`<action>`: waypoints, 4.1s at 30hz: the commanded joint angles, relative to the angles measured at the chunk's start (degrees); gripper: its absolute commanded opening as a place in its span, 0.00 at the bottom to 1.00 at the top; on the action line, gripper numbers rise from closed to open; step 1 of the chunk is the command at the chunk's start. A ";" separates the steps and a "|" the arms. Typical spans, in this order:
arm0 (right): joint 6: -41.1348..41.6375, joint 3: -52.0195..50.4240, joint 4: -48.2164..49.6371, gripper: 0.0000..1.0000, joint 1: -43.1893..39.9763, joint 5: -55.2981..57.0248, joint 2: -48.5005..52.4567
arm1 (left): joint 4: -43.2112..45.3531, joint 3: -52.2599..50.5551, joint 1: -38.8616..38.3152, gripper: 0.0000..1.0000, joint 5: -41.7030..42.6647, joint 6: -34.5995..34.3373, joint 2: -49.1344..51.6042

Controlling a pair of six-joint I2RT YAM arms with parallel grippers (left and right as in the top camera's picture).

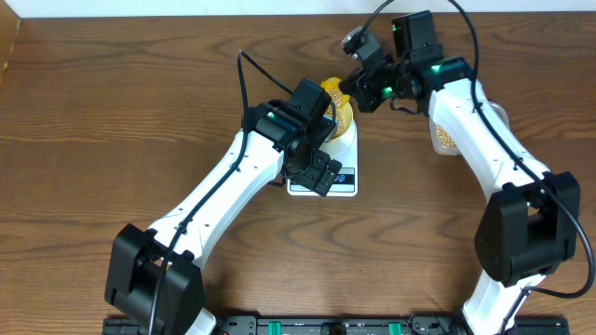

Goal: Scoop item into bowl and weigh 50g on scale
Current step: 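Tilt the scoop with the right gripper to pour soybeans into the bowl, then move the empty scoop right and lower it back into the soybean tub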

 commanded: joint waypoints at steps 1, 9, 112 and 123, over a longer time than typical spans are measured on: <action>-3.43 -0.17 0.31 0.01 1.49 0.57 -1.11 | -0.09 -0.22 0.17 0.98 -0.76 -0.26 0.46; -3.45 -0.17 0.50 0.01 2.62 4.39 -1.11 | -0.09 -0.22 0.17 0.98 -0.76 -0.24 0.46; 6.05 12.07 -30.40 0.01 -13.86 48.52 -6.01 | -0.09 -0.22 0.17 0.98 -0.76 -0.24 0.46; 7.34 11.96 -33.83 0.01 -15.10 52.43 -3.54 | -0.09 -0.24 0.17 0.98 -0.76 -0.24 0.46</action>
